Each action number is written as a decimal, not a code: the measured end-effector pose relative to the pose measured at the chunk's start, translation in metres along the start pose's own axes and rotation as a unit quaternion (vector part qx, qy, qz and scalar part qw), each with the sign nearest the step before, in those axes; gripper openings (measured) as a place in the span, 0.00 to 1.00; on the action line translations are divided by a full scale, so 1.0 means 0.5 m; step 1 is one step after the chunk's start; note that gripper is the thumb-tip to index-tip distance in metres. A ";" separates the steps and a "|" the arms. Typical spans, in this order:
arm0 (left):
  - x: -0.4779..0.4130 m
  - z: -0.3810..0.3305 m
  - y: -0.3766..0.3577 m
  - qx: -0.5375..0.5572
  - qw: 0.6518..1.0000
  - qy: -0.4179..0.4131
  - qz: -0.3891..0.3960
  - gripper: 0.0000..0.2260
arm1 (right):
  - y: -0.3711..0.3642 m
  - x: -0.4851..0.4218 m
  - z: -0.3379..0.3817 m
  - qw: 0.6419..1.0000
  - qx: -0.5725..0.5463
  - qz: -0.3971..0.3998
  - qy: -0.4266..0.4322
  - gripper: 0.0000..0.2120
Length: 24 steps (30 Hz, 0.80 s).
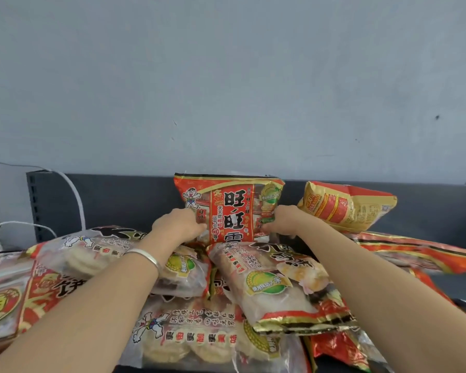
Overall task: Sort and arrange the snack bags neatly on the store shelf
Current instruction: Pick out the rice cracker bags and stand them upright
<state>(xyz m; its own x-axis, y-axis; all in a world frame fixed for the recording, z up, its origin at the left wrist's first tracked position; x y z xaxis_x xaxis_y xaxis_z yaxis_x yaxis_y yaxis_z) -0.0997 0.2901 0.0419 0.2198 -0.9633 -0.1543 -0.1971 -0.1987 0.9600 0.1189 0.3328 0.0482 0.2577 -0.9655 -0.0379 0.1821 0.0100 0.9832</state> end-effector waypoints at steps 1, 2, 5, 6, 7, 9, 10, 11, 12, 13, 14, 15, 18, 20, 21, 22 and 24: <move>0.010 -0.012 0.003 -0.018 1.000 -0.005 -0.009 0.16 | 0.000 0.006 0.001 1.000 -0.003 0.003 0.006 0.16; 0.020 -0.026 0.004 -0.026 0.999 -0.013 -0.015 0.15 | -0.002 0.012 -0.001 1.000 -0.007 0.007 0.009 0.16; 0.049 -0.067 -0.016 0.024 0.999 -0.025 0.018 0.16 | -0.007 0.035 -0.011 0.999 -0.025 0.017 0.021 0.15; 0.058 -0.079 -0.024 0.038 0.998 -0.029 0.029 0.16 | -0.007 0.045 -0.016 0.999 -0.030 0.019 0.026 0.15; 0.070 -0.090 -0.030 0.044 0.998 -0.031 0.037 0.15 | -0.006 0.056 -0.021 0.999 -0.033 0.020 0.031 0.15; 0.093 -0.112 -0.040 0.054 0.997 -0.034 0.043 0.14 | -0.004 0.076 -0.031 0.998 -0.039 0.020 0.045 0.16; 0.105 -0.123 -0.045 0.067 0.996 -0.034 0.043 0.13 | -0.005 0.085 -0.038 0.998 -0.042 0.021 0.051 0.17; 0.118 -0.133 -0.046 0.080 0.995 -0.032 0.041 0.13 | -0.007 0.093 -0.043 0.997 -0.042 0.024 0.058 0.18; 0.132 -0.143 -0.047 0.096 0.994 -0.027 0.038 0.12 | -0.008 0.102 -0.048 0.996 -0.045 0.027 0.066 0.18; 0.148 -0.152 -0.047 0.112 0.993 -0.020 0.035 0.13 | -0.010 0.111 -0.052 0.996 -0.047 0.028 0.076 0.19; 0.162 -0.158 -0.047 0.128 0.991 -0.010 0.032 0.16 | -0.012 0.120 -0.054 0.995 -0.050 0.030 0.085 0.19; 0.178 -0.164 -0.045 0.140 0.990 0.002 0.026 0.19 | -0.014 0.130 -0.057 0.994 -0.049 0.032 0.093 0.19; 0.215 -0.166 -0.049 0.190 0.980 0.047 0.021 0.25 | -0.024 0.158 -0.062 0.992 -0.040 0.035 0.113 0.22; 0.232 -0.161 -0.058 0.234 0.969 0.073 0.026 0.26 | -0.029 0.172 -0.068 0.992 -0.041 0.031 0.119 0.24; 0.242 -0.163 -0.061 0.257 0.963 0.081 0.030 0.27 | -0.031 0.178 -0.072 0.991 -0.048 0.030 0.118 0.24; 0.249 -0.163 -0.065 0.276 0.956 0.091 0.035 0.28 | -0.032 0.181 -0.076 0.991 -0.056 0.031 0.115 0.25; 0.261 -0.164 -0.069 0.295 0.948 0.114 0.044 0.32 | -0.036 0.185 -0.086 0.991 -0.070 0.037 0.104 0.27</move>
<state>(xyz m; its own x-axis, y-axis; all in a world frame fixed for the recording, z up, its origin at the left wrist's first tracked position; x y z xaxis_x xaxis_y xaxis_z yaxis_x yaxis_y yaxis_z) 0.0142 0.1862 0.0080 0.3649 -0.9302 0.0401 -0.7099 -0.2501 0.6584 0.1804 0.2545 0.0191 0.4626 -0.8864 -0.0176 0.2821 0.1283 0.9508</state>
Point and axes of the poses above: each hand's wrist, its own x-axis away from the middle knuckle, its own y-axis out of the back of the hand, z = x × y, the point moved 9 cm from there along -x, towards the middle knuckle
